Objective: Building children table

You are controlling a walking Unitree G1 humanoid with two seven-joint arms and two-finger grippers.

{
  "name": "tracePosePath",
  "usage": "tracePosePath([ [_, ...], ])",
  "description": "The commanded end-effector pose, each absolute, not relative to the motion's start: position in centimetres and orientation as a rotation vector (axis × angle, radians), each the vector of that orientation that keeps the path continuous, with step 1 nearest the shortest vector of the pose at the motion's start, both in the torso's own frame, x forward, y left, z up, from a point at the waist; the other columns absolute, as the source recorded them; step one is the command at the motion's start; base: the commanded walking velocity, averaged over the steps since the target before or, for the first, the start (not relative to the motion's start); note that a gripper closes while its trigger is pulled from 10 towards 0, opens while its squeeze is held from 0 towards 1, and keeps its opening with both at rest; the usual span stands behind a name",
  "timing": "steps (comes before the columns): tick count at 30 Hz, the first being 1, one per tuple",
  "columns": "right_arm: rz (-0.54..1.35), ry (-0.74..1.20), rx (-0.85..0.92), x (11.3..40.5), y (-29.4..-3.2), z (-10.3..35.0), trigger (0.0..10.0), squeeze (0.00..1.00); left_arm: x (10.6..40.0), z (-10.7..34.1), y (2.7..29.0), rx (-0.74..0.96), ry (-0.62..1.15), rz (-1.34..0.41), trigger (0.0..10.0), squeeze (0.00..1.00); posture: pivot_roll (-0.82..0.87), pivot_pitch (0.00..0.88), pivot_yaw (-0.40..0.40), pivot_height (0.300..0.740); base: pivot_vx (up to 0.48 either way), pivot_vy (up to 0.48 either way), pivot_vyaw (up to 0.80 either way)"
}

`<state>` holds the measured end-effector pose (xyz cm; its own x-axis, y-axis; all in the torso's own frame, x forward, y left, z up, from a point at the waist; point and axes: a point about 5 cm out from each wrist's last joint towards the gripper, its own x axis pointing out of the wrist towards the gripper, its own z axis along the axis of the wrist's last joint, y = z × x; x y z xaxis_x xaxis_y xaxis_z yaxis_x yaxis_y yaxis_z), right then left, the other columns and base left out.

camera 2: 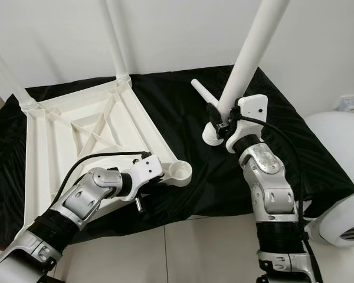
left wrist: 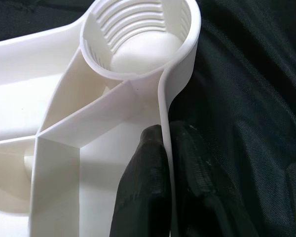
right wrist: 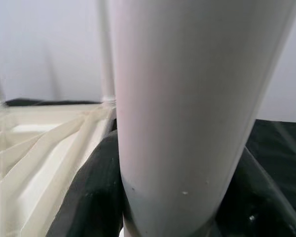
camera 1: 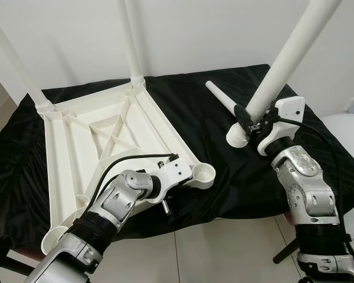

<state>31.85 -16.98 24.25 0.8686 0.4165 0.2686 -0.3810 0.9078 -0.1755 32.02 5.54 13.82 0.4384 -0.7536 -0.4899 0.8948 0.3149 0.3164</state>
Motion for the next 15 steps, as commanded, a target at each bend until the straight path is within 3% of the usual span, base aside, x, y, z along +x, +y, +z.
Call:
tracePosePath([
  [1,0.511,-0.298,-0.119,31.3,-16.2,24.1,10.0,0.0,32.2,12.9,7.2,0.656,0.327,-1.036,10.0,0.0,-0.12,0.079,0.078,0.74,0.0,0.0,0.0],
  [15,0.737,-0.177,-0.028,30.5,-16.2,22.1,10.0,0.0,31.4,12.7,6.8,0.632,0.309,-1.047,10.0,0.0,-0.11,0.079,0.069,0.74,0.0,0.0,0.0],
])
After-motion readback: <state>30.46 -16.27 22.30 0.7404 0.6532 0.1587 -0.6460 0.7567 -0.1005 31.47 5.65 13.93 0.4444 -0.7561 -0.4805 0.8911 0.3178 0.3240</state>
